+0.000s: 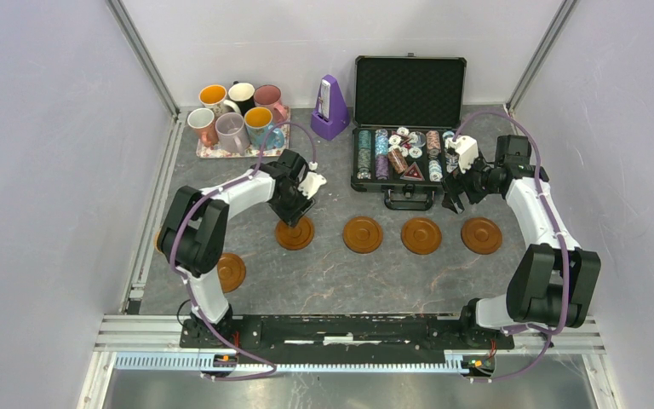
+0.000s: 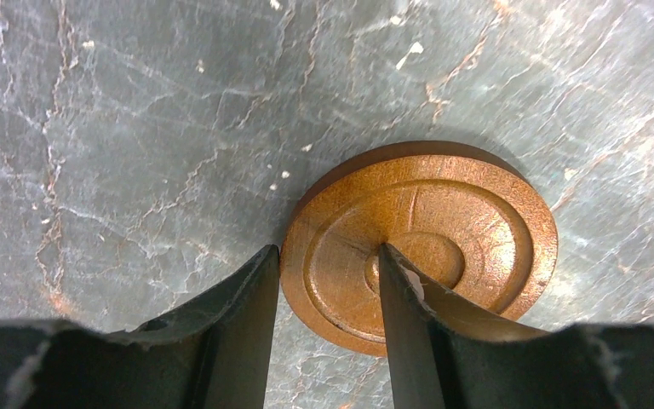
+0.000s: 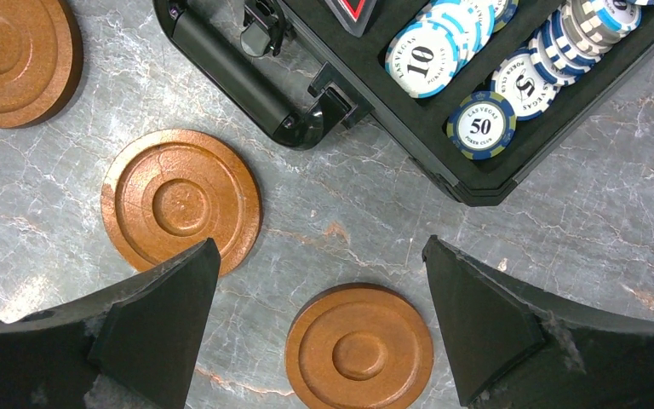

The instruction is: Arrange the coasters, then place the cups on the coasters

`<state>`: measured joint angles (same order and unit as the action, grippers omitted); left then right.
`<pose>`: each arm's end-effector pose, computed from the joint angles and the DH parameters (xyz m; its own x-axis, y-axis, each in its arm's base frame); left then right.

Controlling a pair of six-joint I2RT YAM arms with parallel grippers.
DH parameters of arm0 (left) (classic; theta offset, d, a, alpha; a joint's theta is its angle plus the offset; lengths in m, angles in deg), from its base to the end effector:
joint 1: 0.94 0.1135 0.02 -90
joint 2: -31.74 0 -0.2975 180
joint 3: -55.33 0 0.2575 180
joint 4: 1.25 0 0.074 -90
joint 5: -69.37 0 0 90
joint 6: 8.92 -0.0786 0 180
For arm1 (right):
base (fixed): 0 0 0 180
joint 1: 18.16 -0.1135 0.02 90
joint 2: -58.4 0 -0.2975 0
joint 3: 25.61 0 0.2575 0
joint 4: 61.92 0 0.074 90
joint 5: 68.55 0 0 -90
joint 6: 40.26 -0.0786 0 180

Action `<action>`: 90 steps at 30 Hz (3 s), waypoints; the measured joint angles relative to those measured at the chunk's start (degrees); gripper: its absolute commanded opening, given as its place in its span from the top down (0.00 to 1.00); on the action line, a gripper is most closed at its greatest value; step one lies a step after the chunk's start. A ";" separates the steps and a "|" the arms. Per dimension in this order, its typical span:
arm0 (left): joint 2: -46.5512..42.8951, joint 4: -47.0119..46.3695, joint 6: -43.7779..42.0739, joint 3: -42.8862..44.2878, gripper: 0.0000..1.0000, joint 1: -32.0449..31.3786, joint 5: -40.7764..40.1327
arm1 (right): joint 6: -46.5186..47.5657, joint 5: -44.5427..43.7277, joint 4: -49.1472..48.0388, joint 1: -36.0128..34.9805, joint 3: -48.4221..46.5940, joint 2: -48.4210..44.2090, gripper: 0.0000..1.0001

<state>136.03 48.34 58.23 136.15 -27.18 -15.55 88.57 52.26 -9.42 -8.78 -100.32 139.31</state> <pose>0.3324 -0.1716 0.1536 -0.6107 0.7323 -0.3014 0.7604 0.6486 0.0351 0.3050 -0.0096 0.2585 -0.5799 -0.4500 -0.6791 -0.6241 0.7812 0.0152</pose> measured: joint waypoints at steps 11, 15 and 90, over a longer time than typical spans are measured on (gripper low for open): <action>0.33 -0.31 2.51 0.42 0.41 -1.77 1.01 | 0.02 -0.02 0.02 0.00 0.33 -0.39 0.02; 0.33 -0.22 3.08 0.42 0.36 -2.03 1.79 | 0.00 -0.02 0.02 0.00 0.33 -0.39 0.02; -7.06 -1.38 -19.82 -8.48 0.34 24.52 5.53 | -1.73 -0.44 0.00 -2.54 -0.92 1.36 0.02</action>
<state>128.97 46.96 38.41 127.67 -2.65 -10.02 86.84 51.82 -9.42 -11.31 -101.24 140.66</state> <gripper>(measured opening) 0.620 0.979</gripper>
